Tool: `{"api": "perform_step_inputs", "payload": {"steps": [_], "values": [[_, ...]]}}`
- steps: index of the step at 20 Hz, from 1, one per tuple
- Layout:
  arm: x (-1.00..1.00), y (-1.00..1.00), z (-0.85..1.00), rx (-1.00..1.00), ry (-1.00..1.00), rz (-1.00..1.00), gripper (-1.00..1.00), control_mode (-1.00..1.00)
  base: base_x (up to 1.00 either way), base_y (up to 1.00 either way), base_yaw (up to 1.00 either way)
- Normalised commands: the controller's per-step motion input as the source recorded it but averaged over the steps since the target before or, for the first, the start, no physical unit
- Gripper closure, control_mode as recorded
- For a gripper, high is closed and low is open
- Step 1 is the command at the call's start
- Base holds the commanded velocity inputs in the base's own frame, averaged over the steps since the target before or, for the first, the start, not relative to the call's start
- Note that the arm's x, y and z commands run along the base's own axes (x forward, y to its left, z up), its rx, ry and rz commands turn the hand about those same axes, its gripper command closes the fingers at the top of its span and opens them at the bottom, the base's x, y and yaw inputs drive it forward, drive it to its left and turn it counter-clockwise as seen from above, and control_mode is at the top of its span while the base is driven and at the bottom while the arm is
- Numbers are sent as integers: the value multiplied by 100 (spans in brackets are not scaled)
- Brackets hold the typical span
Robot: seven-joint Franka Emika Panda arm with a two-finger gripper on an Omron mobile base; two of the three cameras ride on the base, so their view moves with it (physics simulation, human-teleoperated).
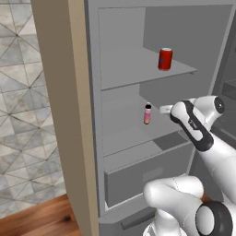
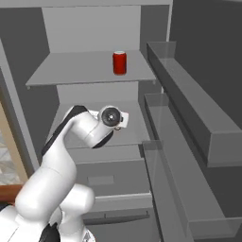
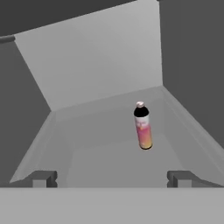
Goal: Open the fridge, grab two sodas, and place both sodas inside the bowl with ice on the dining counter.
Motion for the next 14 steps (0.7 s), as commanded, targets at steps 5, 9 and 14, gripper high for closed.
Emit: {"api": "perform_step_inputs", "payload": {"steps": [5, 9, 14], "values": [[3, 0, 0, 0, 0, -13, -100, -100, 0, 0, 0], [14, -1, 0, -3, 0, -16, -100, -100, 0, 0, 0], [16, -1, 0, -14, 0, -14, -100, -100, 0, 0, 0]]}}
